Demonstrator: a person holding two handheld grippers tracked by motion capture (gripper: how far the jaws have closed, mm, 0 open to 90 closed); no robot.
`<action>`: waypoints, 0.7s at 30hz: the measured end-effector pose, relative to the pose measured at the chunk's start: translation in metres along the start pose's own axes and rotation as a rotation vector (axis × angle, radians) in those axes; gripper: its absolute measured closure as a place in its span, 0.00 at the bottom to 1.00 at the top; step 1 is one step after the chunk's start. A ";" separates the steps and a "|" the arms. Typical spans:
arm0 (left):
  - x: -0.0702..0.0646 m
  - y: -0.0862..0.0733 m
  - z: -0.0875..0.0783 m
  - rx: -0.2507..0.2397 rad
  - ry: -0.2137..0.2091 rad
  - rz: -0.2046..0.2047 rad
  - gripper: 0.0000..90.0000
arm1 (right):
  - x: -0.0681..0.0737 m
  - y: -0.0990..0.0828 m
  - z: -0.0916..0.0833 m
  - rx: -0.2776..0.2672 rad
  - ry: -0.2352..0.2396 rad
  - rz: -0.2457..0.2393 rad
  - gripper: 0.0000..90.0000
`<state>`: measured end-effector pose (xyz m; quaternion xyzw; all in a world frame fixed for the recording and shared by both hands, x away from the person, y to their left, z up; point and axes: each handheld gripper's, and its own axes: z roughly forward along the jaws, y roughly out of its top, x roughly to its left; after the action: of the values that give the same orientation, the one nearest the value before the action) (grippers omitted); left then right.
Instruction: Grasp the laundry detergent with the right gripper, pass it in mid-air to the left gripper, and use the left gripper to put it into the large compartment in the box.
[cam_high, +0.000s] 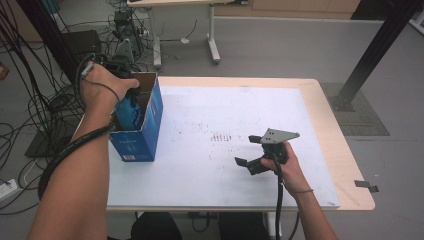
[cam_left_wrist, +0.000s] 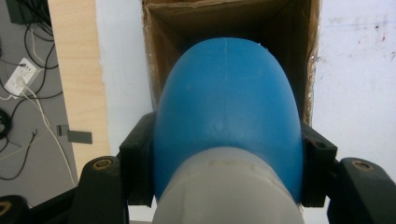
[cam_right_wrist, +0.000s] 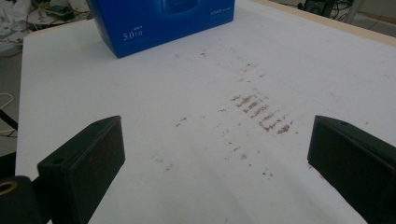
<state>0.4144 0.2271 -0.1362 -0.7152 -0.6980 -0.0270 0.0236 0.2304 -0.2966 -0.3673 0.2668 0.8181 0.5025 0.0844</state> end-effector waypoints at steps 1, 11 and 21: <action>0.000 0.000 0.001 0.001 0.000 0.000 0.42 | 0.000 0.000 0.000 0.001 0.000 0.003 0.04; -0.003 0.001 0.016 0.018 -0.001 0.003 0.42 | 0.000 -0.001 -0.001 0.001 -0.002 0.003 0.04; -0.008 0.004 0.030 0.034 0.012 0.018 0.42 | -0.001 -0.001 0.002 0.005 0.003 0.004 0.04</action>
<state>0.4181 0.2216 -0.1662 -0.7207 -0.6918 -0.0190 0.0401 0.2314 -0.2961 -0.3694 0.2680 0.8190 0.5009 0.0813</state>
